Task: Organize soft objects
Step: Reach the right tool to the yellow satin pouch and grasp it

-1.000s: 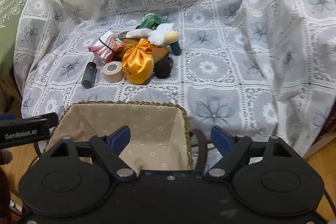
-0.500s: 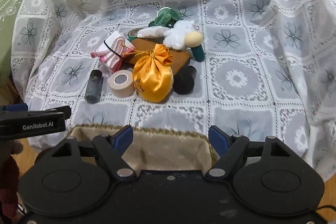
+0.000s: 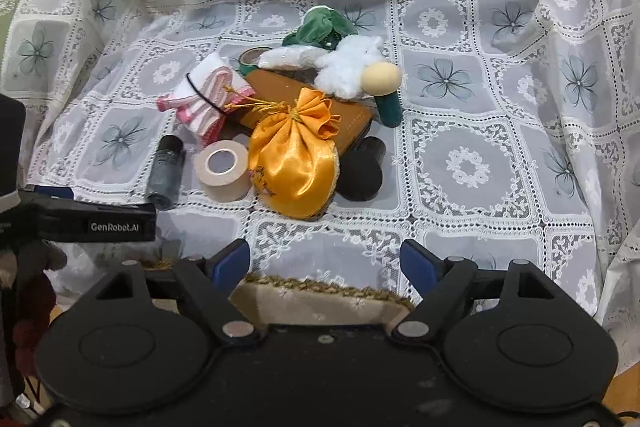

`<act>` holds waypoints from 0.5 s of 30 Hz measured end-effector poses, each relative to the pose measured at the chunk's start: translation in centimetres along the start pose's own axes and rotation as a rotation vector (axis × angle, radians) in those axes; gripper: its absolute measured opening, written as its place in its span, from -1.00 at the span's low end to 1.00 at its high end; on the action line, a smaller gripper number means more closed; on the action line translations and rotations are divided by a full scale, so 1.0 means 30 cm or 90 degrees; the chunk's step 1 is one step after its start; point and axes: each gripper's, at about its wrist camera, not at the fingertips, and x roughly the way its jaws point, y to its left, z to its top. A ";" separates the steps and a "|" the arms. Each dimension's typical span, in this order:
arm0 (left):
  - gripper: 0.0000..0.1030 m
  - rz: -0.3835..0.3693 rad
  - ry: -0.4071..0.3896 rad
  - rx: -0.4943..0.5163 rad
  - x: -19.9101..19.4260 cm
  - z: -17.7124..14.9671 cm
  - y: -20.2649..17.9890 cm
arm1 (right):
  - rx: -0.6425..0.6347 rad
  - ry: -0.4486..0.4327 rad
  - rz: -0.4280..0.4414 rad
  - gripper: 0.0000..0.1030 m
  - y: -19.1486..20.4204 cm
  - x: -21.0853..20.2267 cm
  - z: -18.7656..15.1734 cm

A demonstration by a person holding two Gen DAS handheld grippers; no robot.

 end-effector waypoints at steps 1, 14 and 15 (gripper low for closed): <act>0.93 -0.005 -0.002 0.008 0.003 0.006 -0.010 | 0.000 0.001 -0.005 0.58 0.000 0.009 0.006; 0.90 -0.098 0.034 -0.021 0.037 0.035 0.015 | 0.004 -0.034 -0.008 0.41 0.047 0.134 0.129; 0.90 -0.100 0.035 -0.021 0.034 0.035 0.014 | -0.002 -0.032 -0.005 0.04 0.052 0.146 0.131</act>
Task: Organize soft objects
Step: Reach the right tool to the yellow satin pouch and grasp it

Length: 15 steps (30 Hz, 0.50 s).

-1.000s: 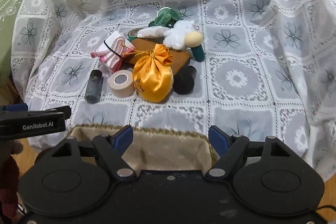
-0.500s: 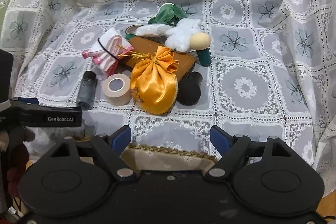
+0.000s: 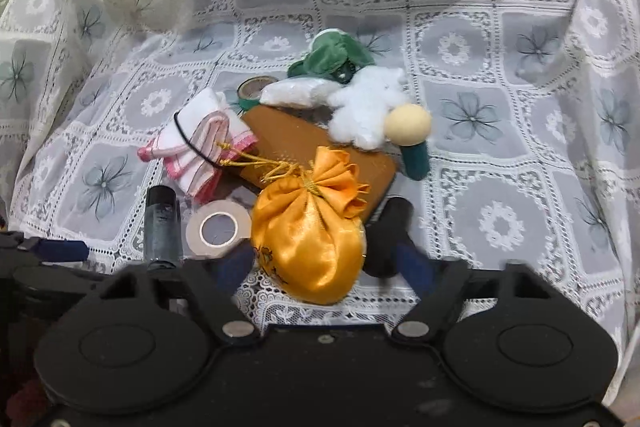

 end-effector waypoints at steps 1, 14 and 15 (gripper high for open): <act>0.90 -0.001 0.001 0.001 0.001 0.005 -0.005 | -0.006 0.003 0.003 -0.10 0.005 0.008 0.002; 0.88 -0.068 -0.004 0.024 -0.019 0.021 -0.101 | 0.030 -0.011 0.021 -0.19 -0.152 -0.099 -0.028; 0.87 -0.074 -0.005 0.028 -0.020 0.023 -0.111 | 0.037 -0.013 0.018 -0.18 -0.169 -0.102 -0.029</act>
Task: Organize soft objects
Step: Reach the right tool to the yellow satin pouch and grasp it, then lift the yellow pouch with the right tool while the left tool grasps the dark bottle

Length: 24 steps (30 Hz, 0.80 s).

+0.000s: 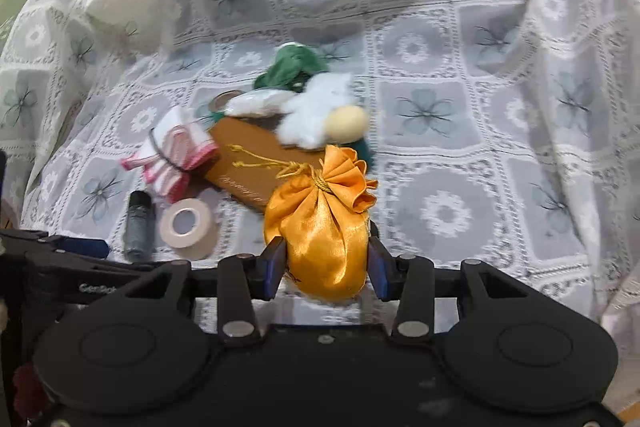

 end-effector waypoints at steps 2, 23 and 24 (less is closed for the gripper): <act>0.87 -0.020 -0.005 0.010 0.000 0.007 -0.020 | 0.014 -0.002 -0.009 -0.17 -0.034 0.000 -0.004; 0.89 -0.069 -0.044 0.047 -0.017 0.012 -0.015 | 0.109 0.022 -0.079 -0.05 -0.192 0.093 -0.053; 0.89 -0.061 -0.047 0.053 -0.020 0.012 -0.010 | 0.108 0.024 -0.075 -0.08 -0.195 0.098 -0.054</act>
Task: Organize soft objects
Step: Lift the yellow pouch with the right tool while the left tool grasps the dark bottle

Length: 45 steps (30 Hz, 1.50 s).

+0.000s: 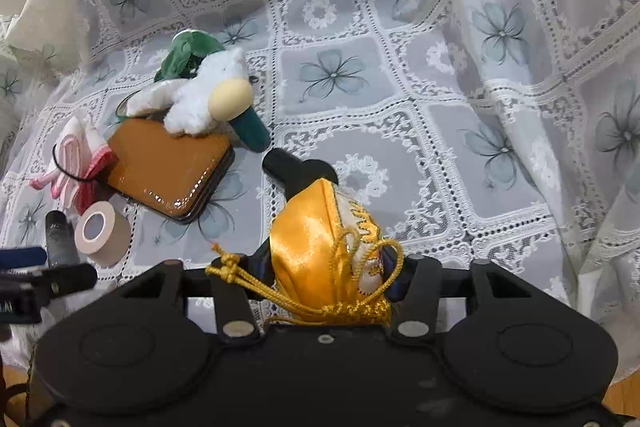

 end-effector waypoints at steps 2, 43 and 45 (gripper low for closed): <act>0.89 0.014 -0.004 0.010 -0.003 0.003 0.004 | -0.007 -0.002 0.005 -0.09 0.000 0.003 -0.005; 0.33 -0.040 -0.012 0.163 0.043 0.019 0.120 | -0.011 0.028 0.083 -0.07 0.072 -0.051 -0.009; 0.33 -0.041 -0.017 0.145 0.021 0.013 0.112 | -0.012 0.025 0.086 -0.07 0.077 -0.066 -0.008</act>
